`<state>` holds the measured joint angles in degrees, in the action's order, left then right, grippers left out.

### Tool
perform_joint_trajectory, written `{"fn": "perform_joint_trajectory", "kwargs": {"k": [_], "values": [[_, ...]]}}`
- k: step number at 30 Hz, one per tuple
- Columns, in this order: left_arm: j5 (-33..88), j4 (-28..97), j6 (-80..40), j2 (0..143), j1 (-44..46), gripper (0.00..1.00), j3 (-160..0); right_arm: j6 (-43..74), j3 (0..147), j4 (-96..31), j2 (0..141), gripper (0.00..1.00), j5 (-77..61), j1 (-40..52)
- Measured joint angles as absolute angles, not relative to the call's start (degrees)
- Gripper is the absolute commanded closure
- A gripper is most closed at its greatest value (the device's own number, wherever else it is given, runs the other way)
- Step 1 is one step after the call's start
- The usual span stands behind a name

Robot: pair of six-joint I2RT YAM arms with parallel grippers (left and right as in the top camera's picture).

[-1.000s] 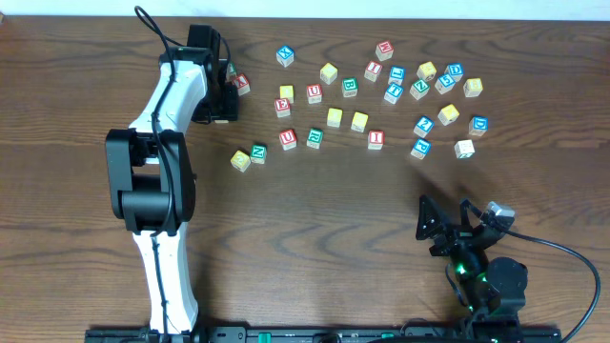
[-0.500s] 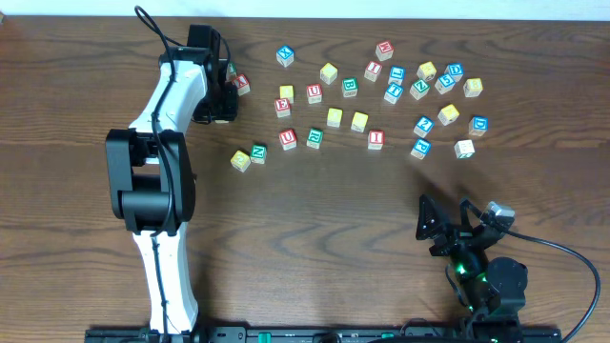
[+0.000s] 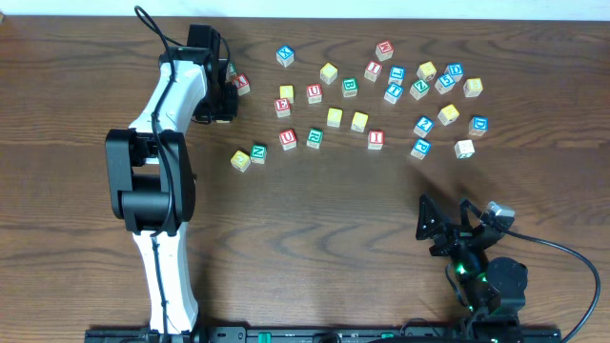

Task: Spell out AI2
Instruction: 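Lower the left gripper and close it on the A block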

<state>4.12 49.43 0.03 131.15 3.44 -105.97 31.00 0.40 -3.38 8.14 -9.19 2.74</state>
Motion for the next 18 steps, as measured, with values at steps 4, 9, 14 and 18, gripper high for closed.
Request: {"fn": "perform_joint_trajectory", "kwargs": {"k": [4,9,14,18], "values": [[4.1,49.4,0.2,131.2,3.4,0.65,-106.0,31.0,0.4,-3.4,8.1,0.01,-9.2,2.7],[4.1,49.3,0.1,131.2,3.4,0.76,-106.0,31.0,0.4,-3.4,8.1,0.01,-9.2,2.7],[4.1,49.2,0.1,131.2,3.4,0.81,-106.0,31.0,0.4,-3.4,8.1,0.01,-9.2,2.7],[4.1,49.2,0.1,131.2,3.4,0.81,-106.0,31.0,0.4,-3.4,8.1,0.01,-9.2,2.7]]}}
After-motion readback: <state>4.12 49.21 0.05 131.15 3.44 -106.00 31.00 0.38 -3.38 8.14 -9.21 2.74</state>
